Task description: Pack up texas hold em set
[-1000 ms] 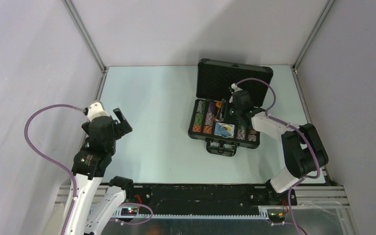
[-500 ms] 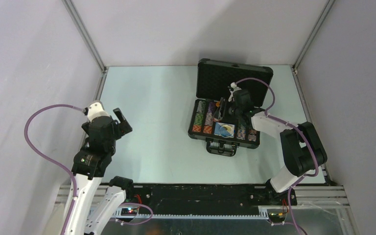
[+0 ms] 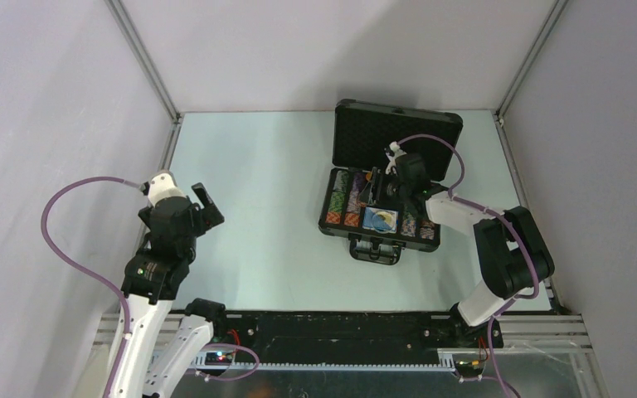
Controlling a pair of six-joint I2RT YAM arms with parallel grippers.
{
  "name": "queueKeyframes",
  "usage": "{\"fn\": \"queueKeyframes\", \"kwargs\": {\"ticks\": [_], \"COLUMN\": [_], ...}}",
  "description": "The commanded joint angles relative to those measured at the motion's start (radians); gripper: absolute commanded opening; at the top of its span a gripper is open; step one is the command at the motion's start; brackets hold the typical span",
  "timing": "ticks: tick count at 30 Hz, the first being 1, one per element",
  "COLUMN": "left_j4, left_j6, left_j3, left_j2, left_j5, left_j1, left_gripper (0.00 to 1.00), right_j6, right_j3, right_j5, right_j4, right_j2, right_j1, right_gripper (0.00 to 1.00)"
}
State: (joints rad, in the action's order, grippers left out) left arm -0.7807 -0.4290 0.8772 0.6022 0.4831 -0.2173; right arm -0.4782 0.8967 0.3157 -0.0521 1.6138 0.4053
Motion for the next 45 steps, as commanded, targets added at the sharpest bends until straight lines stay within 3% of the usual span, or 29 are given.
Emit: {"fn": "queueKeyframes", "kwargs": {"ticks": [1, 12, 23, 31, 38, 45], "left_j4": [0.012, 0.011, 0.012, 0.011, 0.012, 0.012], "left_j6": [-0.009, -0.009, -0.009, -0.009, -0.008, -0.008], "left_j3": [0.013, 0.011, 0.012, 0.012, 0.012, 0.011], "left_j2": [0.002, 0.002, 0.001, 0.002, 0.002, 0.002], "left_j5": [-0.004, -0.004, -0.003, -0.004, -0.004, -0.004], "left_j1": [0.010, 0.009, 0.009, 0.009, 0.010, 0.009], "left_gripper": [0.99, 0.98, 0.98, 0.98, 0.98, 0.98], "right_j6": [-0.003, 0.061, 0.138, 0.159, 0.170, 0.181], "right_j3": [-0.003, 0.077, 0.213, 0.238, 0.237, 0.237], "right_j5": [0.030, 0.000, -0.154, -0.221, -0.262, -0.284], "right_j4": [-0.048, 0.041, 0.239, 0.293, 0.325, 0.360], "right_j2": [-0.007, 0.046, 0.105, 0.106, 0.070, 0.041], "right_j1": [-0.002, 0.024, 0.098, 0.120, 0.118, 0.119], "right_gripper": [0.49, 0.59, 0.54, 0.37, 0.29, 0.10]}}
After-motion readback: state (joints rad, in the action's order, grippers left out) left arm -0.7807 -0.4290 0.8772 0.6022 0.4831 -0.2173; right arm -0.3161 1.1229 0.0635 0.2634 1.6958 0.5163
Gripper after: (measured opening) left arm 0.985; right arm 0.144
